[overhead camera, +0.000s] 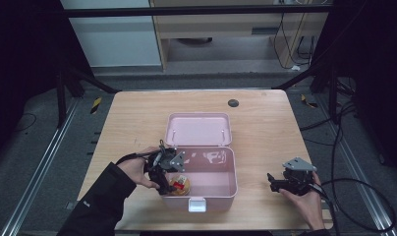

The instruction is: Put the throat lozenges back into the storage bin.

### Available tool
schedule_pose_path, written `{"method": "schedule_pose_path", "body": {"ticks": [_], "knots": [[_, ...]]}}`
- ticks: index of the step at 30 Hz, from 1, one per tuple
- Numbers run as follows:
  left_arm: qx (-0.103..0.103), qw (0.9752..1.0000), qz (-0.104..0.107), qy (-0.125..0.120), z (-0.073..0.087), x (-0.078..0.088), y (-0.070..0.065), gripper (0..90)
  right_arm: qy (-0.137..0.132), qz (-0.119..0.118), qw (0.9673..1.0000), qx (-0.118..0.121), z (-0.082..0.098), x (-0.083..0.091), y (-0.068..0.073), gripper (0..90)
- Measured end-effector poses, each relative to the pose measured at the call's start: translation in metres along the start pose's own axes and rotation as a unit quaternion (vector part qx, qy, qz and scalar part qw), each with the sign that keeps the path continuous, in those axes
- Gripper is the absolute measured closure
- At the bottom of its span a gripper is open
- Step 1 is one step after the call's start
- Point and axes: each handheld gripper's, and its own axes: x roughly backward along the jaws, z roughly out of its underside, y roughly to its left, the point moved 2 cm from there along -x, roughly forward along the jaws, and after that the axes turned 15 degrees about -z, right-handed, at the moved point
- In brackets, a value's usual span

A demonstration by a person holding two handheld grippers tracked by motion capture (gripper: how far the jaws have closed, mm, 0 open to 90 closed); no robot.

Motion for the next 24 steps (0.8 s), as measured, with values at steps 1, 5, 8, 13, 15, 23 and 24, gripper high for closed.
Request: {"method": "schedule_pose_path", "body": {"ticks": [1, 5, 8, 13, 15, 23, 24], "knots": [[-0.001, 1.0000, -0.003, -0.003, 0.000, 0.001, 0.001, 16.8, -0.001, 0.001, 1.0000, 0.001, 0.000, 0.000, 0.000, 3.3], [0.017, 0.9990, -0.018, -0.036, 0.001, 0.017, 0.005, 18.8, -0.004, 0.003, 1.0000, -0.003, 0.000, 0.002, -0.001, 3.8], [0.029, 0.9980, -0.030, -0.047, 0.002, 0.025, 0.007, 20.8, -0.005, 0.003, 1.0000, -0.003, 0.000, 0.002, -0.001, 4.2], [0.057, 0.9949, -0.047, -0.069, 0.010, 0.042, 0.012, 24.5, -0.001, 0.004, 1.0000, -0.003, 0.000, 0.002, 0.000, 4.5], [0.077, 0.9921, -0.062, -0.076, 0.018, 0.051, 0.015, 26.2, -0.002, 0.005, 1.0000, 0.000, 0.000, 0.001, 0.000, 4.7], [0.129, 0.9836, -0.094, -0.084, 0.043, 0.065, 0.022, 27.6, -0.002, 0.007, 1.0000, 0.001, 0.000, 0.002, 0.000, 5.4], [0.137, 0.9824, -0.097, -0.082, 0.048, 0.066, 0.023, 27.5, -0.001, 0.007, 1.0000, 0.000, 0.000, 0.002, 0.000, 5.6]]}}
